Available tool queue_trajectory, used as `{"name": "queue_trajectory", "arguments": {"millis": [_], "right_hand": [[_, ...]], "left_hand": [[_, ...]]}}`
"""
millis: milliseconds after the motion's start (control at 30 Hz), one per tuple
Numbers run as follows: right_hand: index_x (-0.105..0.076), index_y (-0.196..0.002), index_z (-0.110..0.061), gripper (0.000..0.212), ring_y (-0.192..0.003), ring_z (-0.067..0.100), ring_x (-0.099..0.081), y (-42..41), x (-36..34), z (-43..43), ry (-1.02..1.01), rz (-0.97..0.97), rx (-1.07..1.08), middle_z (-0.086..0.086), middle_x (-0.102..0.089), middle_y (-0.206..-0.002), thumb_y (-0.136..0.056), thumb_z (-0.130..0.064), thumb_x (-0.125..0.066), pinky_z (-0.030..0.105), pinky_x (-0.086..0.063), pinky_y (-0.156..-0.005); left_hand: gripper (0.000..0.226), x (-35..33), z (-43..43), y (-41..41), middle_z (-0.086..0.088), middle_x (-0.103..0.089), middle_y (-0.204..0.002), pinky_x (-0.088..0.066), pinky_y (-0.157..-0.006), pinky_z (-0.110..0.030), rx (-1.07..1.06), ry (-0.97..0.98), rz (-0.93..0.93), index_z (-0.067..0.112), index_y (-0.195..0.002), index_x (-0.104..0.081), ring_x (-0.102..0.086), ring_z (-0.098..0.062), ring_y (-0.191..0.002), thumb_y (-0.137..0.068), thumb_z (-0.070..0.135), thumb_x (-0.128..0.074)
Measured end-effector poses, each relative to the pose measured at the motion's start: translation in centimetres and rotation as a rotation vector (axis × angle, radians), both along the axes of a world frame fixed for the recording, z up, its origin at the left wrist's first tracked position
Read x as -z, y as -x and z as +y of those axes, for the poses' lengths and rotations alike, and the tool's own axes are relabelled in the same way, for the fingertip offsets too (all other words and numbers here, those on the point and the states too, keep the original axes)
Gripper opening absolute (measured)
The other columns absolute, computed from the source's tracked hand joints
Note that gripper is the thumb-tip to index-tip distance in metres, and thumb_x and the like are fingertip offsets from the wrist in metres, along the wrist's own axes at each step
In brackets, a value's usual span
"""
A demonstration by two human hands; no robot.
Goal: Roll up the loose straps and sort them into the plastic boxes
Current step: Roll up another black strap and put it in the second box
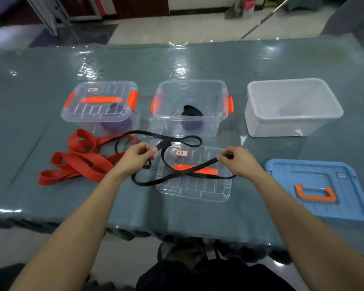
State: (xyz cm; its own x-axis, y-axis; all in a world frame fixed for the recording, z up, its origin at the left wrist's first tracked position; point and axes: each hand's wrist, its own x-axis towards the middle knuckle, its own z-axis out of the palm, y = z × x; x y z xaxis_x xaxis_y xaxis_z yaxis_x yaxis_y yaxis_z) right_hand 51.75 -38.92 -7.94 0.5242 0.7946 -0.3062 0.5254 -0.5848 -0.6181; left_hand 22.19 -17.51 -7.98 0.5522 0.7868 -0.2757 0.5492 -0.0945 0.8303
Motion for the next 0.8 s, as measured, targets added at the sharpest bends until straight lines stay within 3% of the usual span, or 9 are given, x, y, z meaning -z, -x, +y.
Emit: {"name": "queue_trajectory", "arguments": {"millis": [67, 167, 233, 300, 367, 533, 633, 700, 800], "right_hand": [[-0.078, -0.097, -0.020, 0.013, -0.090, 0.020, -0.070, 0.2, -0.8, 1.1, -0.048, 0.000, -0.012, -0.009, -0.072, -0.087, -0.099, -0.031, -0.071, 0.031, -0.050, -0.076], [-0.076, -0.088, -0.023, 0.010, -0.086, 0.018, -0.069, 0.2, -2.8, 2.5, -0.164, 0.017, 0.006, -0.010, -0.074, -0.084, -0.097, -0.023, -0.071, 0.031, -0.052, -0.076], [-0.077, -0.088, -0.020, 0.009, -0.087, 0.018, -0.070, 0.4, -4.3, 3.6, -0.235, 0.042, 0.038, -0.006, -0.076, -0.086, -0.095, -0.021, -0.071, 0.034, -0.054, -0.083], [-0.076, -0.084, -0.025, 0.014, -0.082, 0.012, -0.069, 1.2, -5.7, 4.7, -0.270, 0.076, 0.012, -0.009, -0.075, -0.083, -0.095, -0.018, -0.070, 0.032, -0.052, -0.081], [-0.074, -0.082, -0.029, 0.023, -0.084, 0.013, -0.070, 2.6, -6.8, 5.5, -0.294, 0.123, -0.040, -0.006, -0.076, -0.086, -0.096, -0.011, -0.069, 0.031, -0.052, -0.083], [-0.077, -0.096, -0.015, 0.016, -0.094, 0.017, -0.069, 5.6, -8.8, 5.9, -0.344, 0.216, -0.114, 0.008, -0.079, -0.103, -0.097, -0.003, -0.068, 0.014, -0.051, -0.081], [-0.078, -0.101, -0.011, 0.013, -0.100, 0.022, -0.071, 7.0, -10.1, 5.2, -0.370, 0.250, -0.164, 0.009, -0.079, -0.108, -0.099, -0.003, -0.068, 0.023, -0.053, -0.091], [-0.077, -0.103, -0.006, 0.012, -0.098, 0.018, -0.071, 7.5, -11.4, 4.5, -0.416, 0.295, -0.210, 0.014, -0.078, -0.110, -0.099, -0.001, -0.067, 0.023, -0.054, -0.090], [-0.074, -0.110, 0.003, 0.014, -0.097, 0.017, -0.070, 7.4, -14.2, 3.9, -0.499, 0.365, -0.239, 0.015, -0.077, -0.108, -0.101, 0.004, -0.064, 0.025, -0.055, -0.094]], "left_hand": [[0.032, -2.6, 0.9, 1.1, -0.008, -0.064, -0.075, -0.057, -0.071, -0.029, -0.161, 0.061, -0.253, 0.017, -0.077, -0.065, -0.062, -0.019, -0.074, -0.103, 0.033, -0.071], [0.028, -5.6, 4.1, 5.3, -0.004, -0.059, -0.070, -0.052, -0.074, -0.036, -0.551, 0.073, -0.497, 0.019, -0.075, -0.064, -0.059, -0.019, -0.069, -0.098, 0.031, -0.070], [0.028, -5.3, 5.9, 9.0, -0.013, -0.072, -0.086, -0.054, -0.082, -0.042, -0.716, -0.100, -0.193, 0.009, -0.090, -0.071, -0.068, -0.030, -0.084, -0.100, 0.035, -0.068], [0.036, -3.6, 5.4, 11.3, -0.029, -0.070, -0.127, -0.050, -0.109, -0.049, -0.722, -0.193, 0.337, -0.002, -0.126, -0.067, -0.065, -0.044, -0.123, -0.101, 0.024, -0.066], [0.053, -2.1, 2.7, 10.9, -0.035, -0.056, -0.146, -0.040, -0.121, -0.051, -0.619, -0.227, 0.538, -0.003, -0.146, -0.054, -0.051, -0.051, -0.139, -0.096, 0.011, -0.063], [0.051, -1.4, -3.0, 4.5, -0.012, -0.071, -0.140, -0.047, -0.115, -0.035, -0.086, -0.301, 0.231, 0.008, -0.140, -0.067, -0.065, -0.029, -0.132, -0.089, 0.007, -0.072], [0.094, -1.7, -4.4, 0.4, -0.001, -0.058, -0.156, -0.039, -0.120, -0.027, 0.125, -0.276, 0.132, 0.016, -0.160, -0.048, -0.053, -0.015, -0.144, -0.078, 0.028, -0.092], [0.107, -2.3, -5.0, -2.1, 0.004, -0.058, -0.157, -0.042, -0.121, -0.032, 0.209, -0.199, 0.128, 0.023, -0.163, -0.044, -0.054, -0.012, -0.143, -0.073, 0.032, -0.100], [0.042, -3.7, -4.7, -4.4, 0.009, -0.080, -0.109, -0.057, -0.100, -0.039, 0.320, -0.148, 0.084, 0.020, -0.120, -0.076, -0.073, -0.009, -0.101, -0.084, 0.031, -0.094]]}}
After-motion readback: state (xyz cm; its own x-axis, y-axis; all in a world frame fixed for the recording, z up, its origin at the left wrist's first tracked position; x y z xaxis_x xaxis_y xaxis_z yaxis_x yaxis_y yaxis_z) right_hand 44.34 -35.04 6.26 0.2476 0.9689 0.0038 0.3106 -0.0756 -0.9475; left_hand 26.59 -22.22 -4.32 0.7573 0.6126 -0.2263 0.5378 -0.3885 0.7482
